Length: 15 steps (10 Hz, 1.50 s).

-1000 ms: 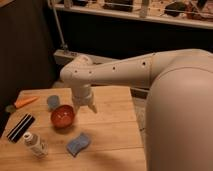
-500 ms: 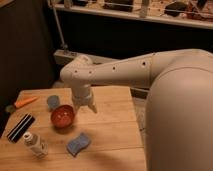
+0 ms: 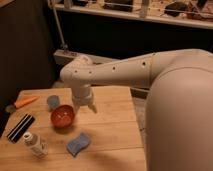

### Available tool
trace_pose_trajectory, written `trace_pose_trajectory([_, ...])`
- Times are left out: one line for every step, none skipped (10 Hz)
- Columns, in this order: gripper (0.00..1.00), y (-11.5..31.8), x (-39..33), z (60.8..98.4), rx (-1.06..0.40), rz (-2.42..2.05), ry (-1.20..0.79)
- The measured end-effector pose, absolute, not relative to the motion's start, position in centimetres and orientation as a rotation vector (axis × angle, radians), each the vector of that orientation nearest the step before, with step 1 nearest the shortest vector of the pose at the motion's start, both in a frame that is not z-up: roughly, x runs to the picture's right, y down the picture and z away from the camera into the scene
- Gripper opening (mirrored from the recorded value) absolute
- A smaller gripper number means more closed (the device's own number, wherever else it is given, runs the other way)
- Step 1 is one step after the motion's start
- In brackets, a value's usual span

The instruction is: Knock the bottle over

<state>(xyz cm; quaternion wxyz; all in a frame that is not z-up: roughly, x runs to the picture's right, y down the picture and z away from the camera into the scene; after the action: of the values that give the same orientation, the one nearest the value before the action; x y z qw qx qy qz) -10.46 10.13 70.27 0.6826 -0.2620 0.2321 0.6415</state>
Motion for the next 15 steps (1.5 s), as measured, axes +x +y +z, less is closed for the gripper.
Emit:
trace_pose_trajectory([0.65, 10.0, -10.5, 70.2, -0.583, 1.427, 0.511])
trace_pose_trajectory([0.65, 9.4, -11.6, 70.0, -0.567, 1.382, 0.475])
trace_pose_trajectory([0.65, 9.1, -12.3, 69.8, -0.560, 1.356, 0.455])
trace_pose_trajectory([0.65, 8.8, -13.6, 69.4, -0.547, 1.315, 0.429])
trace_pose_trajectory([0.65, 8.5, -15.3, 68.8, -0.530, 1.260, 0.407])
trace_pose_trajectory([0.63, 8.6, -17.0, 68.2, -0.519, 1.209, 0.388])
trace_pose_trajectory([0.54, 9.1, -18.7, 67.6, -0.507, 1.144, 0.372])
trace_pose_trajectory([0.47, 9.6, -19.5, 67.3, -0.498, 1.104, 0.369])
trace_pose_trajectory([0.34, 10.8, -20.7, 66.9, -0.479, 1.033, 0.370])
trace_pose_trajectory([0.24, 12.1, -21.1, 66.8, -0.460, 0.983, 0.380])
trace_pose_trajectory([0.16, 13.1, -21.4, 66.7, -0.454, 0.955, 0.389])
trace_pose_trajectory([0.05, 14.5, -21.6, 66.7, -0.451, 0.926, 0.403])
trace_pose_trajectory([0.01, 15.2, -21.7, 66.8, -0.452, 0.915, 0.410])
trace_pose_trajectory([0.00, 16.1, -21.8, 67.0, -0.455, 0.904, 0.418])
trace_pose_trajectory([0.00, 16.9, -22.4, 67.3, -0.469, 0.897, 0.409])
